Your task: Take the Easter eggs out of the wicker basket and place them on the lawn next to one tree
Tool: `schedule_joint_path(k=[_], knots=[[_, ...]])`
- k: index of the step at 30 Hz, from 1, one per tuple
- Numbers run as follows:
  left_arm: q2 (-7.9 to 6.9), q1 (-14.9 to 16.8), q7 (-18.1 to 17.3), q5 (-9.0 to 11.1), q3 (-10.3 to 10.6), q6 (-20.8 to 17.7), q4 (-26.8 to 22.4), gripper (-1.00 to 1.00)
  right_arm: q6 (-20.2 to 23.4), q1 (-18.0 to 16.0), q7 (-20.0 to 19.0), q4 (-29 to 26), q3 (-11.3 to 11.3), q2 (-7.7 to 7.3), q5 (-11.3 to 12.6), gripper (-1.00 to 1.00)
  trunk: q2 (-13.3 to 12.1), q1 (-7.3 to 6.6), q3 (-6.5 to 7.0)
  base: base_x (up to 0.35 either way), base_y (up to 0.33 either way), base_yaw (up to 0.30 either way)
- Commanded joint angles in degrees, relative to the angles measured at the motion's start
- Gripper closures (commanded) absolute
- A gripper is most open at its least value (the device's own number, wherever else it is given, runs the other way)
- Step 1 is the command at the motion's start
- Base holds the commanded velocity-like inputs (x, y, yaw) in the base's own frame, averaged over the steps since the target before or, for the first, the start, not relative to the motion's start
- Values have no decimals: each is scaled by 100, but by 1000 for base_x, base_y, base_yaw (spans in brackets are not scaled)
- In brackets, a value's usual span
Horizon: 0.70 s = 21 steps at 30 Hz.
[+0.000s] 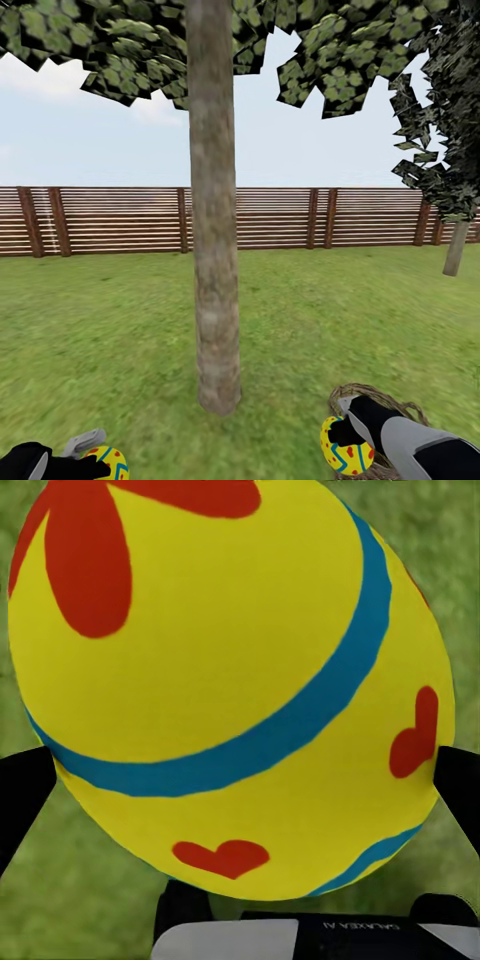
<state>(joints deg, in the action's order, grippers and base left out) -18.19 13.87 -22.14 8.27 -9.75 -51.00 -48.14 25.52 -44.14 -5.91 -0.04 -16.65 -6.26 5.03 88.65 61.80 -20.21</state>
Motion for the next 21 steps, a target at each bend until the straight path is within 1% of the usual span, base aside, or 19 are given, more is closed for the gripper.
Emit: schedule_joint_path(k=[1, 13, 17, 21], knots=[[-2, 2, 8, 43, -9, -35, -2, 100, 23, -7, -16, -3, -49, -9, 57, 100, 4, 0, -2, 0, 306, -257], [-4, 2, 8, 42, -11, -33, 0, 100, 32, -7, -16, -5, -37, -31, 86, 100, 4, 0, 63, 0, 306, -257], [-5, 4, 8, 43, -15, -33, -2, 100, 32, -7, -16, -5, -40, -24, 83, 100, 4, 0, 85, 0, 306, -257], [-1, 1, 13, 43, -18, -27, -10, 100, 27, -7, 0, -5, -48, 17, 61, 100, 4, 0, 106, 0, 306, -258]])
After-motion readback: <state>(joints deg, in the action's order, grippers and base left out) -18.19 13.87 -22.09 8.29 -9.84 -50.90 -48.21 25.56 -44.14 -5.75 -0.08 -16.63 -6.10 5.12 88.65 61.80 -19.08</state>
